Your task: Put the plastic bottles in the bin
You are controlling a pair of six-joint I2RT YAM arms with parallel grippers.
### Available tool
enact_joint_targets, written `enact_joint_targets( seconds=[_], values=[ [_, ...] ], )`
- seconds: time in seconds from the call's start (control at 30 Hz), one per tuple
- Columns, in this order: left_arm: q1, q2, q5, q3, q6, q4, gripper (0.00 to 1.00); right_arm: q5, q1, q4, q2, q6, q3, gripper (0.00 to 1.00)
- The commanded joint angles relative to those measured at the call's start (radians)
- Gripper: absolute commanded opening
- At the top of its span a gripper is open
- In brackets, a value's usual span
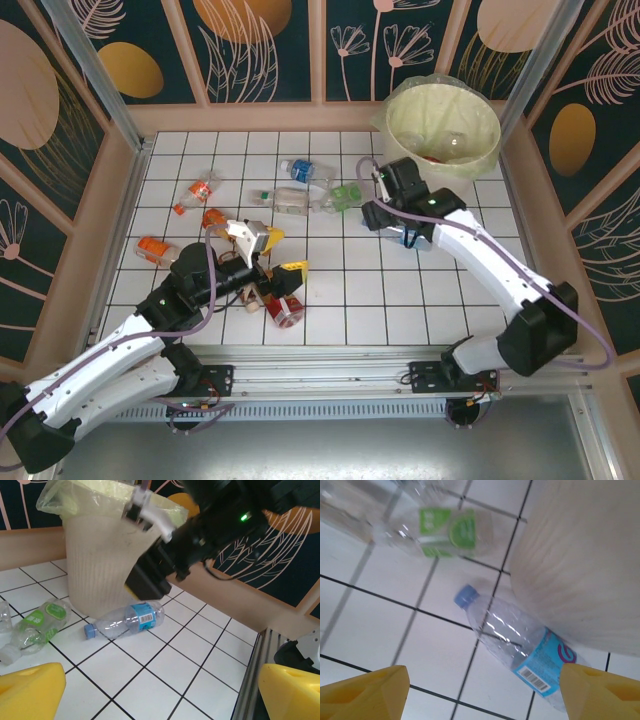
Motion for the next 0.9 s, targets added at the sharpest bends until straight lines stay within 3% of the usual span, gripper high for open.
enact_joint_targets(
  seconds=[0.0,0.43,0.87],
  values=[
    [-0.007,-0.002,0.015,-0.007,0.016,0.024,0.99,0.064,-0.032,0.001,0.042,0.008,-0.024,0.82],
    [-0.007,-0.004,0.026,-0.007,0.014,0.019,0.99,0.024,-0.077,0.037,0.185,-0.013,-0.064,0.84],
    [-0.007,-0.010,0.040,-0.009,0.010,0.019,0.99,0.070,-0.097,0.088,0.322,-0.029,-0.105,0.84]
  ],
)
